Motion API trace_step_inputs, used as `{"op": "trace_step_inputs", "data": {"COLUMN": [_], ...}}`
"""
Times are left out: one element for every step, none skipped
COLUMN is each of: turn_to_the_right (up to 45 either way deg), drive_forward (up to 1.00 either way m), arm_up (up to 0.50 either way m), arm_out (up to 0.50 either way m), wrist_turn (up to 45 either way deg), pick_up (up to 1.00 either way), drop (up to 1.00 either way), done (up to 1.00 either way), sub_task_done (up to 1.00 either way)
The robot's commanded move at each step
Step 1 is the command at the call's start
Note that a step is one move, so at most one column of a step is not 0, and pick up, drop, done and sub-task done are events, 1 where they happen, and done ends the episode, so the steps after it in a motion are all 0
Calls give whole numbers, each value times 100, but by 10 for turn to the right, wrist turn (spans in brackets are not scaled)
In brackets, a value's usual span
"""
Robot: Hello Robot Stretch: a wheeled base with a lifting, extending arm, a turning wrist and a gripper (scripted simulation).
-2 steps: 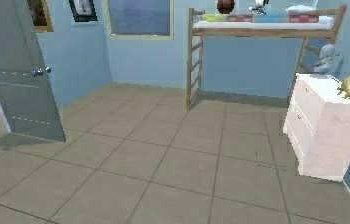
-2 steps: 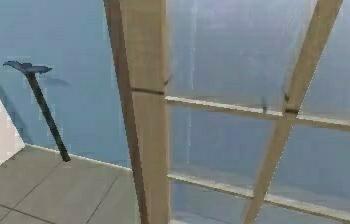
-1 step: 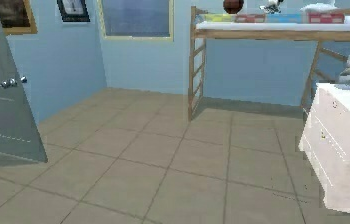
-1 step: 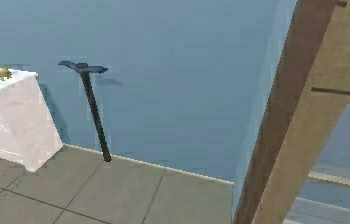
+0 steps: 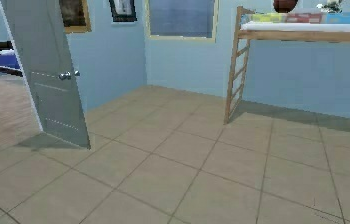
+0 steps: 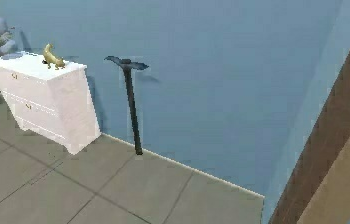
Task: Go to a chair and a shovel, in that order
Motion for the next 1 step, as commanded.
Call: {"op": "trace_step_inputs", "data": {"turn_to_the_right": [-30], "drive_forward": [0], "arm_up": [0], "arm_out": [0], "wrist_turn": [0], "pick_up": [0], "drop": [0], "done": [0], "sub_task_done": [0]}}
